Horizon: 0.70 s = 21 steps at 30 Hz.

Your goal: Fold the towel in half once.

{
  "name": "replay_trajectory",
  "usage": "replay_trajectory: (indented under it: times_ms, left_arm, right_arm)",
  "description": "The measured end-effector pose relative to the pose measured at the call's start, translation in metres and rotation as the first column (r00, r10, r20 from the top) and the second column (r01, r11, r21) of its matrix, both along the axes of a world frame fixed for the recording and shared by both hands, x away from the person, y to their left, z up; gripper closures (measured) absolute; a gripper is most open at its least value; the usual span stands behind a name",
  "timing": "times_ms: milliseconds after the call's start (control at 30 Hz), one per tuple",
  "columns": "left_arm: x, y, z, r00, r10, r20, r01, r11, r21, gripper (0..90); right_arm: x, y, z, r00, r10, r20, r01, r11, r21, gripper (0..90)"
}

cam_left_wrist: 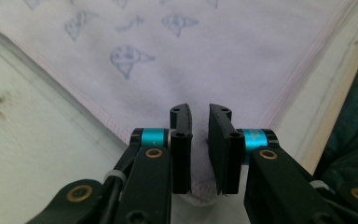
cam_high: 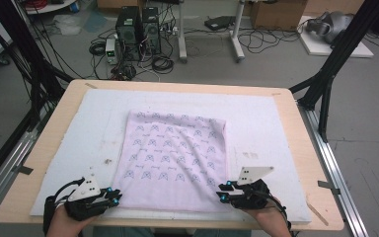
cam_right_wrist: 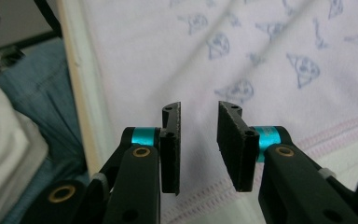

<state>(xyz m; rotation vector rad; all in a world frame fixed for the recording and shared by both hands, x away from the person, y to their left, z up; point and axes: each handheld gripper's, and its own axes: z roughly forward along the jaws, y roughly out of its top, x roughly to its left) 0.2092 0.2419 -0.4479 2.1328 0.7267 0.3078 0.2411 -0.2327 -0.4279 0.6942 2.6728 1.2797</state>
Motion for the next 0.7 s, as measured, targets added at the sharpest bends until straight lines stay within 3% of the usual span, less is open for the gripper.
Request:
replay_trajectory:
  times_ms: [100, 133, 200, 333, 400, 500, 567, 700]
  left_arm:
    - [0.001, 0.003, 0.000, 0.9998, 0.010, -0.016, -0.010, 0.9996, -0.027, 78.2]
    - [0.002, 0.002, 0.001, 0.9999, 0.011, -0.011, -0.011, 0.9997, -0.023, 77.4]
    - [0.006, 0.001, 0.006, 0.9999, 0.013, -0.001, -0.013, 0.9997, -0.019, 75.4]
    - [0.027, -0.005, 0.021, 0.9989, 0.030, 0.035, -0.028, 0.9983, -0.051, 72.9]
    - [0.042, -0.010, 0.027, 0.9976, 0.052, 0.046, -0.048, 0.9963, -0.072, 72.3]
    - [0.068, -0.015, 0.031, 0.9941, 0.098, 0.046, -0.093, 0.9911, -0.095, 71.4]
    - [0.082, -0.019, 0.029, 0.9917, 0.113, 0.062, -0.109, 0.9927, -0.052, 70.1]
    - [0.097, -0.023, 0.016, 0.9935, 0.114, 0.002, -0.114, 0.9932, 0.023, 70.4]
  right_arm:
    - [0.003, 0.000, -0.013, 0.9993, 0.001, -0.037, -0.004, 0.997, -0.072, 69.7]
    - [0.004, -0.002, -0.013, 0.9990, -0.003, -0.045, 0.001, 0.999, -0.044, 69.1]
    - [0.010, -0.002, -0.007, 0.9996, -0.022, -0.019, 0.022, 0.999, -0.041, 68.2]
    - [0.043, 0.001, 0.018, 0.9952, -0.089, 0.041, 0.090, 0.996, -0.025, 67.2]
    - [0.064, 0.000, 0.027, 0.9883, -0.136, 0.068, 0.138, 0.990, -0.022, 67.2]
    - [0.093, 0.000, 0.031, 0.9853, -0.165, 0.044, 0.166, 0.986, -0.001, 66.8]
    - [0.105, 0.003, 0.025, 0.9833, -0.178, 0.038, 0.179, 0.984, -0.020, 65.2]
    - [0.116, 0.004, 0.014, 0.9753, -0.217, 0.038, 0.219, 0.975, -0.037, 64.6]
